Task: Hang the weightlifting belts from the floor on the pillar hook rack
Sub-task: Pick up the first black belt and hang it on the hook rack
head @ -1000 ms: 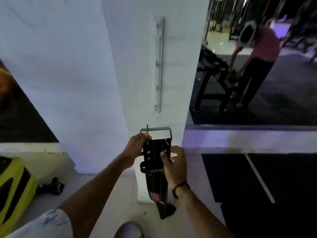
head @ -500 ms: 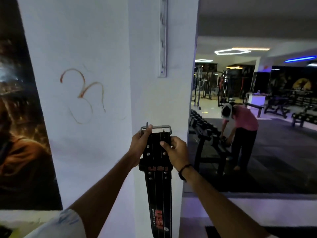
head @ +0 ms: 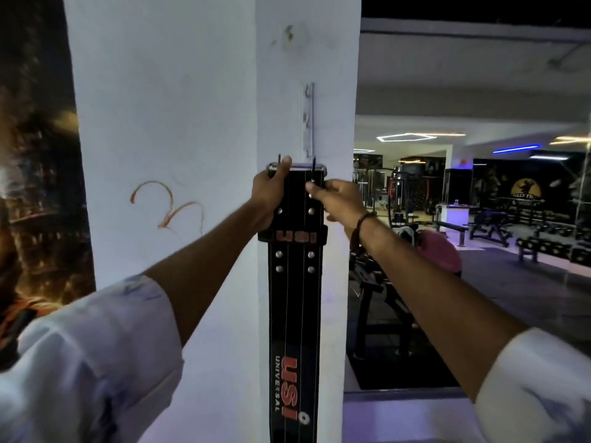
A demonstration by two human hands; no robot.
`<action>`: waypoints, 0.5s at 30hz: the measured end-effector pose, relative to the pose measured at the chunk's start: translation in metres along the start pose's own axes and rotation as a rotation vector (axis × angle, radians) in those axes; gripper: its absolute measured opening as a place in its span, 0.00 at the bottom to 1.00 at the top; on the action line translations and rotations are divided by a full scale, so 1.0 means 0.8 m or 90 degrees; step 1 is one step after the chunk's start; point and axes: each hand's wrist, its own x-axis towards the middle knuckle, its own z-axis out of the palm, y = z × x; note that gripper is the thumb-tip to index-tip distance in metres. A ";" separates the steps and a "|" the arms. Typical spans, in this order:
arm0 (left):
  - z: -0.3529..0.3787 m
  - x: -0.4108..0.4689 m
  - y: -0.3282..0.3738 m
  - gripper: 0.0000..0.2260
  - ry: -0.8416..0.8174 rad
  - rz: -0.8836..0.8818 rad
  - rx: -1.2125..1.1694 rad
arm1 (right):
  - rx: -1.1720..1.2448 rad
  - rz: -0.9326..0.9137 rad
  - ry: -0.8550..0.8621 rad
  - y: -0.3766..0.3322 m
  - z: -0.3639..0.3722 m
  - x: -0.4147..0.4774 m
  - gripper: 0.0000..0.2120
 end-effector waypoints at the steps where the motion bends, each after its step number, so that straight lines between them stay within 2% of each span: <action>1: 0.002 0.000 0.011 0.19 -0.004 0.007 0.002 | -0.003 -0.008 0.005 -0.013 -0.007 -0.001 0.11; 5: 0.012 -0.009 0.040 0.17 -0.007 0.018 0.003 | 0.037 -0.016 0.004 -0.031 -0.020 -0.020 0.10; 7: 0.017 -0.011 0.049 0.17 0.014 0.018 -0.010 | 0.057 -0.031 0.030 -0.012 -0.012 -0.054 0.17; 11: 0.026 -0.015 0.041 0.17 0.032 0.030 0.029 | 0.192 0.070 0.024 0.049 0.005 -0.151 0.14; 15: 0.022 -0.016 0.027 0.17 0.048 0.007 0.055 | 0.096 0.008 -0.038 0.070 -0.008 -0.153 0.16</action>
